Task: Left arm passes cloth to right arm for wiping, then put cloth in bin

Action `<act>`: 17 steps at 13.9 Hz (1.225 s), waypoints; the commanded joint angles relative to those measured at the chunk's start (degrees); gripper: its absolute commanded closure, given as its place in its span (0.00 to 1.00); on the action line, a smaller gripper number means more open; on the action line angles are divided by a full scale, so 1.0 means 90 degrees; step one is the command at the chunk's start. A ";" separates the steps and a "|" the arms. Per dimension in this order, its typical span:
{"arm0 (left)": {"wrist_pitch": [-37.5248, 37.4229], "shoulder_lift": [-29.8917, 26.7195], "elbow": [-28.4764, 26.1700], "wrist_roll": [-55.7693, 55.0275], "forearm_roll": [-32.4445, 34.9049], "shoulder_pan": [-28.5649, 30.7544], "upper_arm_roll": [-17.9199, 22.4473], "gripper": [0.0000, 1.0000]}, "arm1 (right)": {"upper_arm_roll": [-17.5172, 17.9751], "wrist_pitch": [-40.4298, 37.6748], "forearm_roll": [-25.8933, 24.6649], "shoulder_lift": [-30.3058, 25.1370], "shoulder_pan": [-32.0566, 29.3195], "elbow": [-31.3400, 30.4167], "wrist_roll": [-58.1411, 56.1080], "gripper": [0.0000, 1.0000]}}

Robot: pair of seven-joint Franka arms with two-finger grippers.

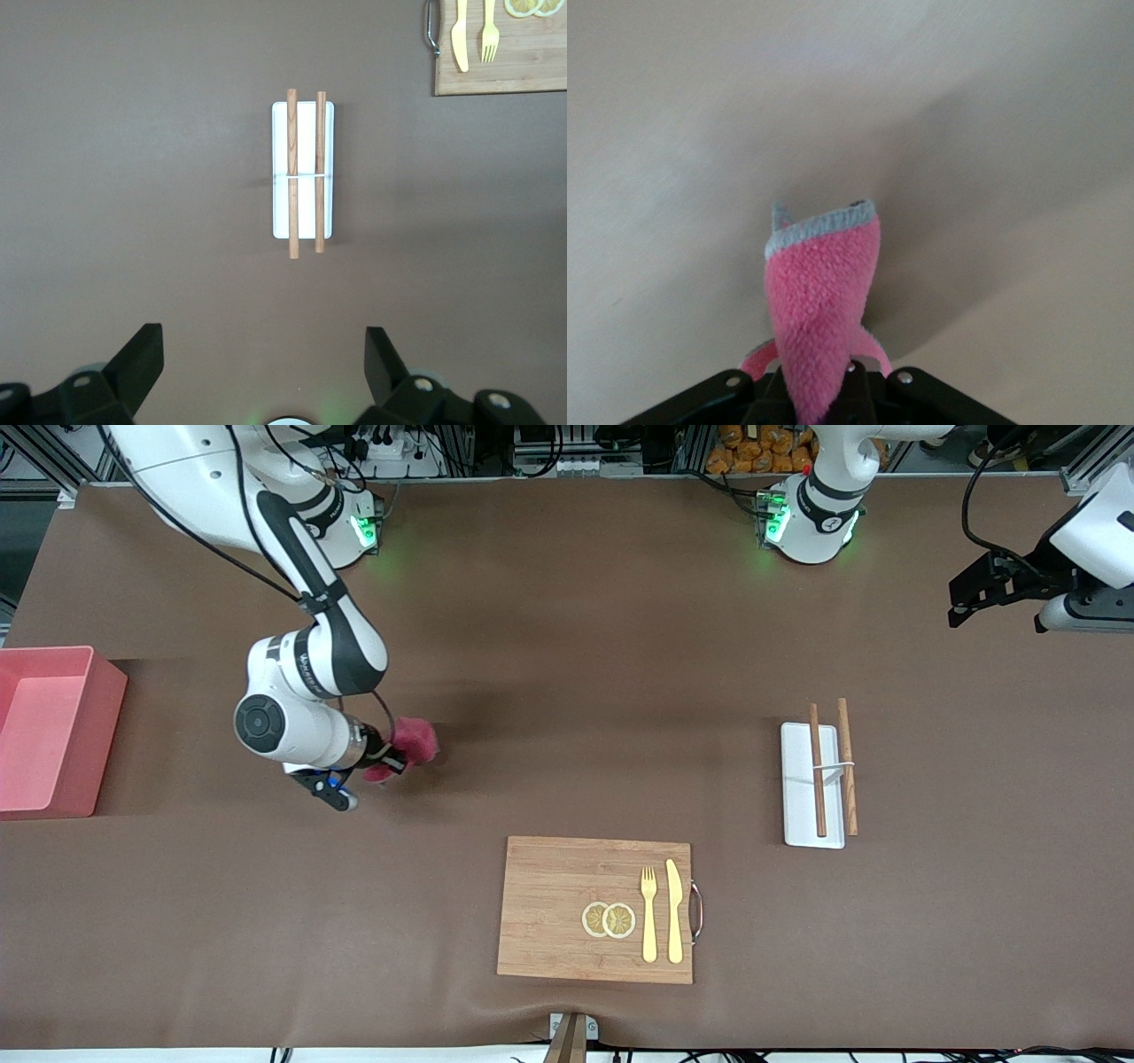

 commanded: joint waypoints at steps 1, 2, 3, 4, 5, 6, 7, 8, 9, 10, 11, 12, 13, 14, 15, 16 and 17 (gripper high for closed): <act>-0.0064 0.0039 0.0107 0.0008 -0.0092 0.0032 0.0004 0.00 | -0.0107 -0.0007 0.0243 -0.0188 0.0095 -0.0031 0.0175 1.00; -0.0064 0.0049 0.0107 0.0018 -0.0092 0.0041 0.0004 0.00 | -0.0165 -0.0066 0.0175 -0.0246 0.0027 -0.0031 0.0010 1.00; -0.0064 0.0078 0.0107 0.0037 -0.0092 0.0041 0.0004 0.00 | -0.0263 -0.0134 -0.0029 -0.0343 -0.0032 -0.0031 -0.0282 1.00; -0.0064 0.0078 0.0097 0.0018 -0.0092 0.0041 0.0004 0.00 | -0.0409 -0.0260 -0.0243 -0.0393 -0.0149 -0.0031 -0.0565 1.00; -0.0064 0.0088 0.0097 0.0008 -0.0082 0.0041 0.0004 0.00 | -0.0507 -0.0465 -0.0439 -0.0480 -0.0324 0.0046 -0.1012 1.00; -0.0064 0.0097 0.0097 -0.0002 -0.0092 0.0041 0.0004 0.00 | -0.0537 -0.0718 -0.0547 -0.0539 -0.0529 0.0182 -0.1471 1.00; -0.0064 0.0098 0.0097 0.0008 -0.0092 0.0041 0.0004 0.00 | -0.0624 -0.0991 -0.0713 -0.0588 -0.0811 0.0358 -0.1998 1.00; -0.0064 0.0117 0.0097 0.0018 -0.0092 0.0051 0.0004 0.00 | -0.0702 -0.1323 -0.0946 -0.0588 -0.1104 0.0611 -0.2661 1.00; -0.0064 0.0117 0.0097 0.0018 -0.0092 0.0051 0.0004 0.00 | -0.0722 -0.1645 -0.1103 -0.0579 -0.1436 0.0894 -0.3257 1.00; -0.0064 0.0117 0.0097 0.0066 -0.0092 0.0061 0.0013 0.00 | -0.0723 -0.1948 -0.1202 -0.0559 -0.1758 0.1186 -0.3766 1.00; -0.0064 0.0117 0.0106 0.0086 -0.0092 0.0090 0.0004 0.00 | -0.0723 -0.2251 -0.1396 -0.0549 -0.2012 0.1392 -0.4225 1.00; -0.0064 0.0117 0.0107 0.0086 -0.0092 0.0109 0.0004 0.00 | -0.0723 -0.2476 -0.1698 -0.0569 -0.2344 0.1549 -0.4704 1.00; -0.0064 0.0117 0.0107 0.0076 -0.0092 0.0100 0.0004 0.00 | -0.0723 -0.2633 -0.1952 -0.0578 -0.2734 0.1705 -0.5346 1.00; -0.0064 0.0117 0.0107 0.0076 -0.0092 0.0100 0.0004 0.00 | -0.0723 -0.2731 -0.2071 -0.0569 -0.3144 0.1891 -0.6146 1.00; -0.0064 0.0117 0.0107 0.0067 -0.0092 0.0100 0.0004 0.00 | -0.0723 -0.2761 -0.2091 -0.0530 -0.3593 0.2076 -0.7062 1.00; -0.0064 0.0117 0.0107 0.0086 -0.0092 0.0100 0.0004 0.00 | -0.0723 -0.2762 -0.2091 -0.0510 -0.4022 0.2233 -0.7777 1.00; -0.0064 0.0107 0.0107 0.0086 -0.0102 0.0100 0.0004 0.00 | -0.0723 -0.2762 -0.2101 -0.0462 -0.4355 0.2399 -0.8278 1.00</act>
